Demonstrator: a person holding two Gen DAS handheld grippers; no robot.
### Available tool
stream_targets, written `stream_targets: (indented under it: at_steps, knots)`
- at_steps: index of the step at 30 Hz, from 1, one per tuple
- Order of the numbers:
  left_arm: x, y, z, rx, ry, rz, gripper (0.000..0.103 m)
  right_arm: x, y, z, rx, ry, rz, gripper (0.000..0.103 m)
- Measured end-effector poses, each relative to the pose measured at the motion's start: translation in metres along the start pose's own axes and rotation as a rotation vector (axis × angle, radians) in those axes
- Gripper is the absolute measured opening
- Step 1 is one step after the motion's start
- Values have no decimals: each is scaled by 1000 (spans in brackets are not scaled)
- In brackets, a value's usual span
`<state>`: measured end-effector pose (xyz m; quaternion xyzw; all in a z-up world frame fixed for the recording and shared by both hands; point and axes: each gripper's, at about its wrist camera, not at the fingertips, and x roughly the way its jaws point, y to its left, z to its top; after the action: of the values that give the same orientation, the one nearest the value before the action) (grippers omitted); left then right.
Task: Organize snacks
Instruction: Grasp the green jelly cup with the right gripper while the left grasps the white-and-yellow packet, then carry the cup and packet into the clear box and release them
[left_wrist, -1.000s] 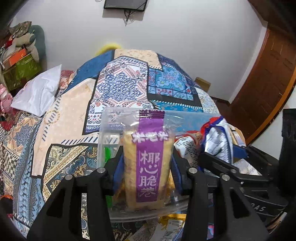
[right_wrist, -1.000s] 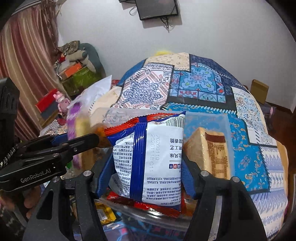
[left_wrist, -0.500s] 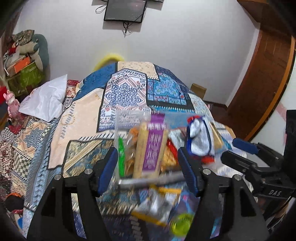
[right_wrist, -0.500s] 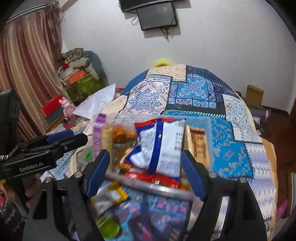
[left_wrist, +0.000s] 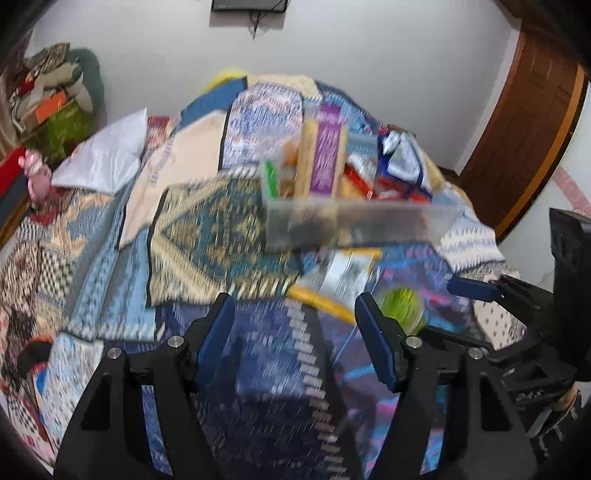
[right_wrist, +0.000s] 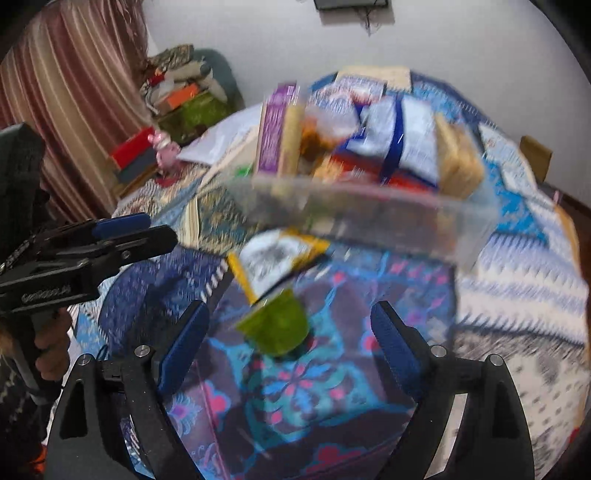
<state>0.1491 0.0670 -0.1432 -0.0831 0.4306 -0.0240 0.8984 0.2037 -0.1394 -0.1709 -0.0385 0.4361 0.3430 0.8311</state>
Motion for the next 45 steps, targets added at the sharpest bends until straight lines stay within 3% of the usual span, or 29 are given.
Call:
stream_targets:
  at_steps: [5, 7, 10, 21, 24, 27, 29, 31, 33, 38, 45]
  knots:
    - [20, 9, -15, -26, 74, 12, 67, 34, 10, -3, -35, 75, -4, 86]
    - [26, 8, -14, -26, 80, 13, 67, 42, 10, -3, -32, 86, -2, 70]
    - [33, 6, -9, -23, 85, 7, 67, 47, 9, -3, -35, 89, 28, 56]
    - [85, -32, 20, 57, 136, -41, 68, 16, -30, -6, 56, 19, 1, 56]
    - [104, -43, 25, 100, 160, -30, 80, 5, -44, -6, 91, -8, -8, 56]
    - [112, -51, 25, 136, 149, -5, 80, 0, -53, -7, 124, -24, -9, 56]
    - [113, -56, 24, 155, 134, 4, 78, -1, -56, -8, 135, -29, -9, 56]
    - [112, -58, 22, 165, 119, 9, 59, 0, -56, -8, 142, -29, -5, 56]
    - [108, -58, 22, 159, 121, -16, 51, -1, -55, -9, 142, -31, -4, 56]
    - [86, -54, 11, 144, 116, -49, 45, -8, -54, -9, 132, -42, -8, 56]
    - [36, -58, 14, 137, 23, -64, 43, -32, -57, -1, 135, -94, -30, 56]
